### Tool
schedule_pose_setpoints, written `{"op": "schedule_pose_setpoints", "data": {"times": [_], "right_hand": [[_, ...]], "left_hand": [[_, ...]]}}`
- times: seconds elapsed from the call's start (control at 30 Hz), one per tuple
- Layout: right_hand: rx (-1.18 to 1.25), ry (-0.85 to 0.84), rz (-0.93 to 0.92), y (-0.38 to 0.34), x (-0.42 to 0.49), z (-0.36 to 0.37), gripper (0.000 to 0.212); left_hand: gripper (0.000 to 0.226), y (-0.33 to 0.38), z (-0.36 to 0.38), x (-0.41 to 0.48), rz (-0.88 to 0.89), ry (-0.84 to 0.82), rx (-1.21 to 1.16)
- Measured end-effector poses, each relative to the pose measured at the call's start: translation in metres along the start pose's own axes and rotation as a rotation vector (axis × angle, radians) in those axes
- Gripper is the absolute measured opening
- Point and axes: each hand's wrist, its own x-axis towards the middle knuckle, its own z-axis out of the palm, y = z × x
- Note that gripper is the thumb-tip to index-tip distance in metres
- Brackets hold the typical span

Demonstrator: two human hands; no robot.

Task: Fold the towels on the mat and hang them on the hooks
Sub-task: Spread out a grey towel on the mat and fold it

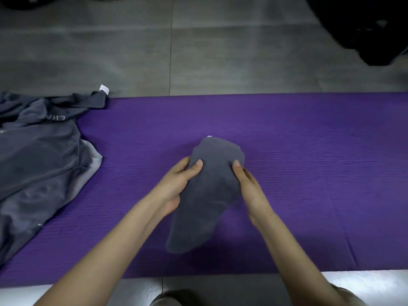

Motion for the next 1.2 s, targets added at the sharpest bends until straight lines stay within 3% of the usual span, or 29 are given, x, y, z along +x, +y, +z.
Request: {"op": "schedule_pose_setpoints", "data": {"times": [0.07, 0.2, 0.27, 0.33, 0.4, 0.43, 0.53, 0.67, 0.77, 0.83, 0.9, 1.07, 1.2], "right_hand": [[0.169, -0.04, -0.019, -0.005, 0.002, 0.004, 0.076], [0.26, -0.062, -0.094, -0.021, 0.004, 0.003, 0.057], [0.22, -0.061, -0.174, -0.027, 0.008, -0.001, 0.079], [0.117, -0.157, -0.292, -0.037, 0.013, -0.008, 0.088], [-0.131, -0.271, -0.399, -0.051, 0.025, -0.017, 0.087], [-0.281, -0.301, -0.428, -0.061, 0.03, -0.02, 0.084], [-0.566, -0.197, -0.458, -0.092, 0.04, -0.022, 0.071], [-0.64, -0.09, -0.413, -0.125, 0.04, -0.028, 0.044], [-0.645, -0.102, -0.287, -0.156, 0.026, -0.041, 0.036], [-0.666, -0.104, -0.252, -0.182, 0.005, -0.05, 0.034], [-0.701, -0.097, -0.245, -0.209, -0.022, -0.058, 0.032], [-0.814, -0.037, -0.177, -0.291, -0.107, -0.087, 0.04], [-0.766, 0.028, -0.103, -0.376, -0.187, -0.13, 0.044]], "left_hand": [[0.025, 0.001, 0.003, -0.001, 0.001, 0.03, -0.068], [0.029, 0.008, 0.0, 0.001, 0.0, 0.063, -0.079], [0.04, 0.015, -0.004, 0.005, 0.027, 0.061, 0.012], [0.065, 0.024, -0.009, 0.012, 0.128, 0.042, 0.108], [0.092, 0.037, -0.014, 0.022, 0.289, -0.022, 0.366], [0.094, 0.046, -0.016, 0.027, 0.373, -0.032, 0.584], [0.074, 0.074, -0.013, 0.039, 0.571, 0.164, 1.209], [0.061, 0.096, 0.007, 0.045, 0.721, 0.322, 1.532], [0.052, 0.121, 0.027, 0.036, 0.665, 0.228, 1.46], [0.042, 0.138, 0.05, 0.016, 0.529, 0.074, 1.31], [0.035, 0.153, 0.076, -0.011, 0.393, 0.032, 1.205], [0.057, 0.21, 0.143, -0.099, 0.321, 0.144, 1.023], [0.018, 0.279, 0.21, -0.189, 0.218, 0.371, 0.8]]}}
